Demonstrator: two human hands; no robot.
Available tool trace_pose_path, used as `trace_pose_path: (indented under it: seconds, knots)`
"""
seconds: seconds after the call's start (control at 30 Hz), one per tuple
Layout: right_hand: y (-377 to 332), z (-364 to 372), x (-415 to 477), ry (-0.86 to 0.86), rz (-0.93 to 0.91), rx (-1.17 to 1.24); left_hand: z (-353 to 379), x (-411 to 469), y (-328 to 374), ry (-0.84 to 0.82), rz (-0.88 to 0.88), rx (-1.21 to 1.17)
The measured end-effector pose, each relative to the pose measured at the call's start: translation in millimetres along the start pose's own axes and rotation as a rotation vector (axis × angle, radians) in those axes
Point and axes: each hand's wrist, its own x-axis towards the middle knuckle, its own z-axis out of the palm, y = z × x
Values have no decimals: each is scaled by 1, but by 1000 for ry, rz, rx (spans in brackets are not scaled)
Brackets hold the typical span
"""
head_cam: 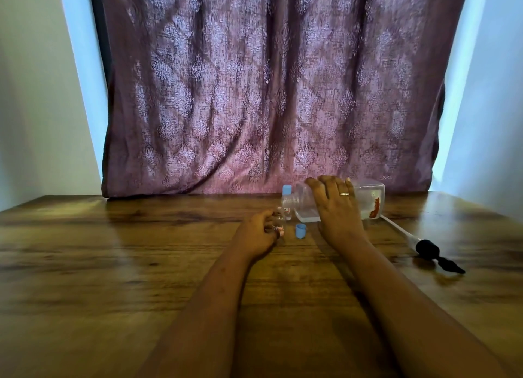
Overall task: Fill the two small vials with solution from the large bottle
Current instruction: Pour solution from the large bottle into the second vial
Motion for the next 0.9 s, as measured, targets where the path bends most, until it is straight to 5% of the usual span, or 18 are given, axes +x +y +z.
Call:
trace_pose_path:
  seconds: [0.9]
  knots:
    - [-4, -4, 2, 46, 8, 11, -1, -1, 4, -31, -53, -39]
